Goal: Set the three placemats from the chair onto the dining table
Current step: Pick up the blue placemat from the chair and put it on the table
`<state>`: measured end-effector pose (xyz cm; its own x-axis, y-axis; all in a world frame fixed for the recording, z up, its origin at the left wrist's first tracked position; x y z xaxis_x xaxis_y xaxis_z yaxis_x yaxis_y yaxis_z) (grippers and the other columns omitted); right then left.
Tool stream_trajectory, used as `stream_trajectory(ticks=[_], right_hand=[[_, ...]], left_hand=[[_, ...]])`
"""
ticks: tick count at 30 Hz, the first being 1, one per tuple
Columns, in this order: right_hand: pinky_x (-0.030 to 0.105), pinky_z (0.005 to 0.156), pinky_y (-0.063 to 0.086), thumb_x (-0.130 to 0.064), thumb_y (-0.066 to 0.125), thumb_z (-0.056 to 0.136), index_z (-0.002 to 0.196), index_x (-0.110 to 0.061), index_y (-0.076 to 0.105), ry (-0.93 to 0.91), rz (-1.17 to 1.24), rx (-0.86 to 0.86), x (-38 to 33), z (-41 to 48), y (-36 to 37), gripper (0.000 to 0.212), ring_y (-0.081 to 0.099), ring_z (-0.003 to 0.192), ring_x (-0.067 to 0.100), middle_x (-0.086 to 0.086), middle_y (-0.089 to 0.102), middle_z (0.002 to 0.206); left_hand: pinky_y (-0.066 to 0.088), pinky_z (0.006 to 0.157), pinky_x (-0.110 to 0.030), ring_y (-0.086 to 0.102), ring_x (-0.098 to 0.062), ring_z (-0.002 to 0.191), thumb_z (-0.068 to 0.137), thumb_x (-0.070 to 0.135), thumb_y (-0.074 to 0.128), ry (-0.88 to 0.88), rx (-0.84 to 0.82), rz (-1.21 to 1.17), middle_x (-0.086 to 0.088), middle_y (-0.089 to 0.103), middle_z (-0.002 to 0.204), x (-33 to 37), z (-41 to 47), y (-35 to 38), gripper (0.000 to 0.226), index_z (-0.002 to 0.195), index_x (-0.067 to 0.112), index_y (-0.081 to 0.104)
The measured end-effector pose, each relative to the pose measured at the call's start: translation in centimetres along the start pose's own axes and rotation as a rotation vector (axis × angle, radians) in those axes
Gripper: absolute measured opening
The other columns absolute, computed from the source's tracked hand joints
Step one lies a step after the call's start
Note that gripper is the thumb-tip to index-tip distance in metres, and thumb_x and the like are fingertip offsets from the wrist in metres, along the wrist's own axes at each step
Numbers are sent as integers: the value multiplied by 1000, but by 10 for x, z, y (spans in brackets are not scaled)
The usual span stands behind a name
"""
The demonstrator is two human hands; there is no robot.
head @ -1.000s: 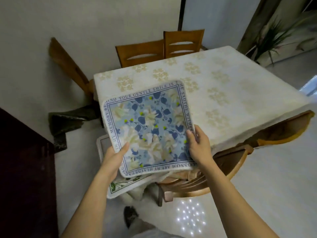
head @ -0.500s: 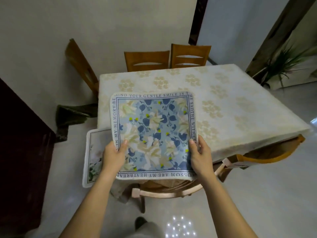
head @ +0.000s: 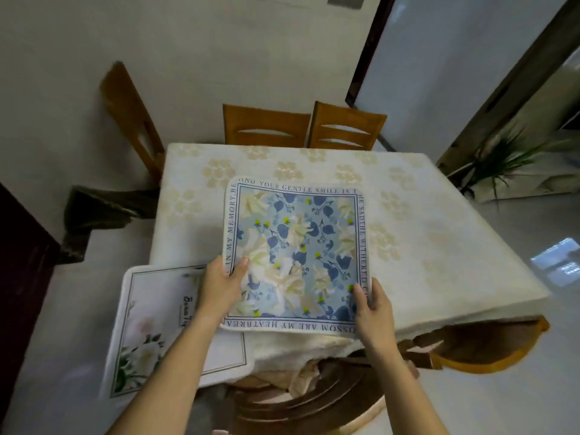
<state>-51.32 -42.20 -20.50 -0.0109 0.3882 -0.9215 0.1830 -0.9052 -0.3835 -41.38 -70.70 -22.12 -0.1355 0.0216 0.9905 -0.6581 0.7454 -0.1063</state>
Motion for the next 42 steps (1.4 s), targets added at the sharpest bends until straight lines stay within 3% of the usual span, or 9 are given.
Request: stream_trajectory(ticks=[3,8,12,21,23,27,32,36,42], right_hand=[[39,72,59,-21,50,104,105,-26,61,-14,-16,-7,-9,18,27,12,69,85,4,-3,72,99],[49,71,59,-25,53,103,104,-28,63,-41,-70,-66,-18,81,70,11,70,82,9,-8,72,95],[49,76,60,-30,55,101,112,-29,65,-38,-102,-95,-13,153,109,16,71,88,17,-9,72,98],[41,89,57,-15,66,93,138,-20,55,56,-209,-372,35,294,231,47,70,102,29,6,72,114],[35,90,52,-7,61,92,141,-15,54,78,-242,-335,48,310,250,50,66,112,34,13,69,121],[32,108,39,-2,51,97,145,-8,52,-47,-277,-288,51,330,276,48,55,131,31,13,59,141],[32,106,38,-9,48,100,143,-15,53,-129,-326,-231,70,352,285,44,52,126,33,14,61,135],[37,103,40,-22,46,102,142,-28,55,-150,-295,-107,82,354,287,41,53,118,31,11,62,123],[43,106,36,-35,40,105,143,-39,50,-90,-369,-75,86,354,286,40,43,123,31,8,51,133]], left_hand=[[47,82,-10,65,-10,108,100,19,60,-9,18,20,6,72,113,-14,14,-22,27,124,11,67],[47,104,-36,60,-14,122,103,23,53,-83,65,47,5,67,128,-39,48,-37,33,135,17,59],[48,103,-35,60,-13,120,104,17,50,-151,31,38,5,65,131,-47,101,-34,34,138,19,55],[48,100,-38,60,-27,119,103,15,51,-425,365,63,-7,64,129,-131,218,-26,33,136,12,56],[43,93,-31,57,-32,120,104,15,48,-466,437,138,-15,60,133,-152,226,-23,35,138,7,52],[47,90,-40,59,-44,117,106,18,45,-351,542,399,-24,61,132,-154,237,-13,38,140,3,47],[51,74,-48,65,-48,92,101,26,49,-285,528,732,-29,67,106,-157,250,3,44,137,0,46],[43,84,-48,56,-37,94,95,37,42,-235,532,1025,-19,66,95,-166,266,-1,39,107,3,58],[40,88,-48,52,-36,103,95,40,44,-261,593,1100,-20,58,112,-169,268,-3,45,118,1,51]])
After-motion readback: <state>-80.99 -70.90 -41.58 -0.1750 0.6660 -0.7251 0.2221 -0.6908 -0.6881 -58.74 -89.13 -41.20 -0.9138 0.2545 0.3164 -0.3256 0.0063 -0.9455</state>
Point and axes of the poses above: each hand's wrist, its own z-axis towards the middle knuckle, its own y-axis out of the palm, x = y × z, the point moved 5 cm from there along z, towards the middle knuckle
